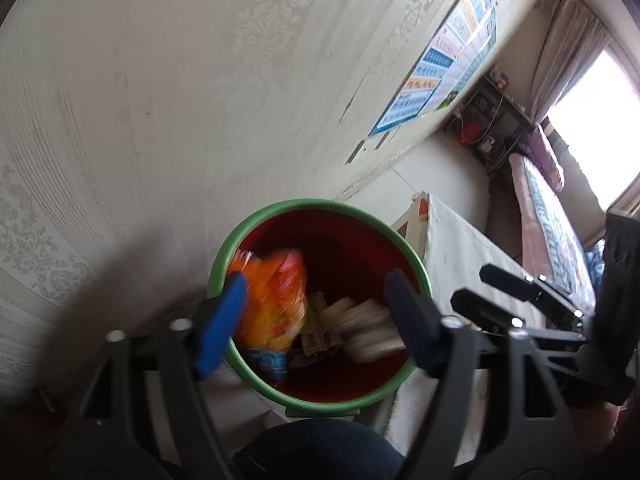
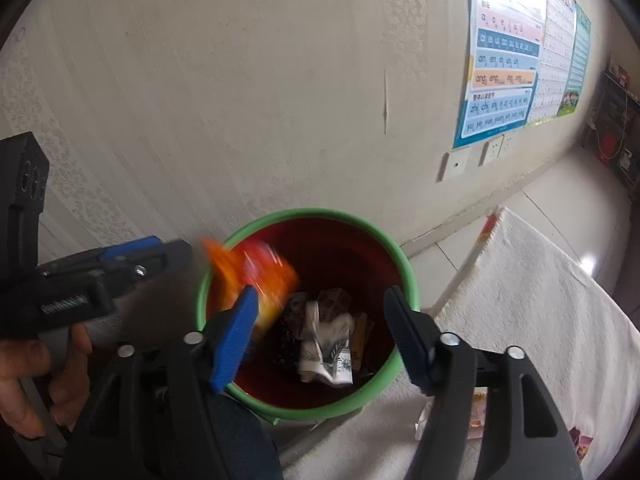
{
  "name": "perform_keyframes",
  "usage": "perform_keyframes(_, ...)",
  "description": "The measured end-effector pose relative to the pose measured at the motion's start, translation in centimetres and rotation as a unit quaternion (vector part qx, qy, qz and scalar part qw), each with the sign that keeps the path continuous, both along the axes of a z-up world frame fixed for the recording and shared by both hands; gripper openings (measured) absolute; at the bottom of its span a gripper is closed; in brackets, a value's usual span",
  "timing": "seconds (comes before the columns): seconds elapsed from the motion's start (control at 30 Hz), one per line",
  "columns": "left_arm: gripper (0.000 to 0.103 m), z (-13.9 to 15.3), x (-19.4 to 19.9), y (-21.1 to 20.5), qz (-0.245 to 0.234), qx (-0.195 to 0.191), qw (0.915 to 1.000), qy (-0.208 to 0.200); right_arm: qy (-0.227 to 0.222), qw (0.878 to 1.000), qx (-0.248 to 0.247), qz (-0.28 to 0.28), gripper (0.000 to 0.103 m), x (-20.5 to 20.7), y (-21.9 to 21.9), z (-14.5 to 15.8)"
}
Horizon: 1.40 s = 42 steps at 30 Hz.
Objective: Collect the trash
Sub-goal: 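Open both grippers to drop the orange bag and cup into the bucket, then move both open grippers back over the table toward the remaining wrappers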
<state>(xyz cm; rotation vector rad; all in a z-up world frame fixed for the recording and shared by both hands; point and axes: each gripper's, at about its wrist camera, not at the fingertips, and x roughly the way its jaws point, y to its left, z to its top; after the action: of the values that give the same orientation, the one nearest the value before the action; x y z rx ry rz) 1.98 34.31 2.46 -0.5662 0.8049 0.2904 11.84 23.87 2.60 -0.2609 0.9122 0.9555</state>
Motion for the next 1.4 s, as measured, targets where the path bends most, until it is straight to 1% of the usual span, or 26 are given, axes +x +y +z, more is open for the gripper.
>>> perform_keyframes(0.07,0.082,-0.1,-0.3,0.1,0.006,-0.001,1.0,0.0,0.001,1.0,-0.002,-0.006,0.072,0.1,-0.4,-0.2)
perform_keyframes(0.13,0.092,-0.1,-0.3,0.0,0.008,-0.001,1.0,0.001,0.001,1.0,-0.004,-0.013,0.079,0.2,-1.0,-0.3)
perform_keyframes(0.17,0.094,-0.1,-0.4,-0.1,0.01,0.001,0.9999,0.002,0.0,1.0,-0.003,-0.018,0.082,0.3,-1.3,-0.3)
perform_keyframes(0.27,0.097,0.0,-0.3,-0.7,0.009,0.005,0.9999,0.002,-0.003,1.0,-0.003,-0.026,0.085,0.1,-2.1,0.0)
perform_keyframes(0.37,0.097,0.0,-0.1,-1.6,0.001,0.009,1.0,0.002,-0.006,0.999,-0.001,-0.037,0.088,0.0,-3.3,0.3)
perform_keyframes(0.6,0.097,0.0,1.2,-4.6,-0.025,0.006,0.9997,0.003,-0.006,0.998,-0.001,-0.068,0.089,-0.5,-7.4,0.6)
perform_keyframes(0.73,0.097,-0.2,1.8,-6.6,-0.049,0.004,0.9988,0.005,-0.006,0.996,0.001,-0.092,0.089,-0.7,-10.4,0.9)
perform_keyframes(0.9,0.097,-0.3,2.8,-10.3,-0.089,0.004,0.996,0.007,-0.01,0.992,-0.004,-0.129,0.09,-1.2,-15.2,1.0)
perform_keyframes(1.13,0.097,-0.5,4.2,-15.2,-0.139,0.005,0.9903,0.011,0.005,0.98,-0.018,-0.2,0.09,-0.7,-23.1,-0.1)
perform_keyframes(1.27,0.097,-1.0,5.1,-17.7,-0.162,0.005,0.9866,0.015,0.004,0.972,-0.025,-0.235,0.09,-0.7,-27.2,-0.3)
perform_keyframes(1.4,0.097,-1.6,6.1,-20.0,-0.186,0.018,0.9821,0.027,0.007,0.964,-0.028,-0.265,0.09,-0.6,-30.5,-0.6)
